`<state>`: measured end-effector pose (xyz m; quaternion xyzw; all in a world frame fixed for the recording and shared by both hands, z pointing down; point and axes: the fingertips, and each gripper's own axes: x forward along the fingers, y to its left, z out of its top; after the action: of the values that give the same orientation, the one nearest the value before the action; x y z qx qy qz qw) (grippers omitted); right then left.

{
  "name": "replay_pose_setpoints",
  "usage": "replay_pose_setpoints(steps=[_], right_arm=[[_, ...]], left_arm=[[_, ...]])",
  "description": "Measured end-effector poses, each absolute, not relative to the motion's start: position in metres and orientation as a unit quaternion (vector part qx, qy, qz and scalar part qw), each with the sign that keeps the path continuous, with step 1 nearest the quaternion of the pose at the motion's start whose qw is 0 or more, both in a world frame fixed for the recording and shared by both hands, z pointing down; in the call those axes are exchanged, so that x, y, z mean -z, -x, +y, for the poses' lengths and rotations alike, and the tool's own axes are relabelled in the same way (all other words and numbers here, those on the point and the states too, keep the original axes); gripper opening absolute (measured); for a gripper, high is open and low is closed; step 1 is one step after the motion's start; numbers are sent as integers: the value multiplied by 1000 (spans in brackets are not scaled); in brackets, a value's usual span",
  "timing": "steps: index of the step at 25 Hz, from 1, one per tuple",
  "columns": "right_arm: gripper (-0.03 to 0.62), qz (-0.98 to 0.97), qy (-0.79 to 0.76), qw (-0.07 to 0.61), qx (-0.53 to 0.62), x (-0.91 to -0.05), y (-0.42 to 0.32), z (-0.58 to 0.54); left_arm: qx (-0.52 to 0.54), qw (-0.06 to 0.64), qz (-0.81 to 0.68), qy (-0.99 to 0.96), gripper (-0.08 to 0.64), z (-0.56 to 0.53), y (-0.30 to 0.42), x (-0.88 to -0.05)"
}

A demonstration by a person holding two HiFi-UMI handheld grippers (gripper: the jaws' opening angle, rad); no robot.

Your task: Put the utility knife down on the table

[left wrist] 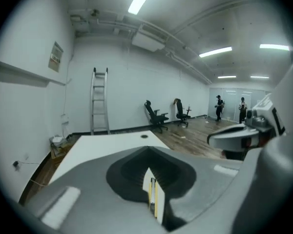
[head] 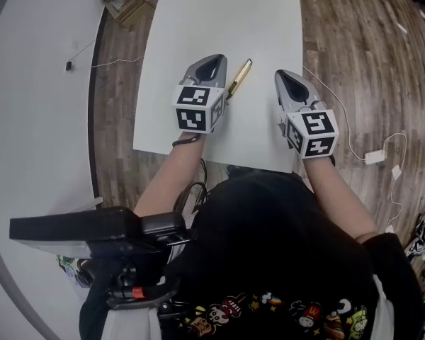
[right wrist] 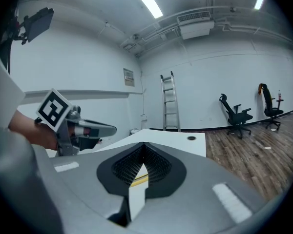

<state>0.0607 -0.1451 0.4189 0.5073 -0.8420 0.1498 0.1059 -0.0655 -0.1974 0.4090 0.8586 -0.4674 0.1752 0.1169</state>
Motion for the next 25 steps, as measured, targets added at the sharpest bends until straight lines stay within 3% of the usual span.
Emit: replay_pose_setpoints(steps=[6,25], right_arm=[[23,-855,-491,107,-125,-400,-33,-146],[23,-862,-493,88,-79,-361,-5,-151]], left_arm=[[-45,32,-564,-824,0,-172,118,-321],[-40,43,-604,-795,0,-138,166,-318]])
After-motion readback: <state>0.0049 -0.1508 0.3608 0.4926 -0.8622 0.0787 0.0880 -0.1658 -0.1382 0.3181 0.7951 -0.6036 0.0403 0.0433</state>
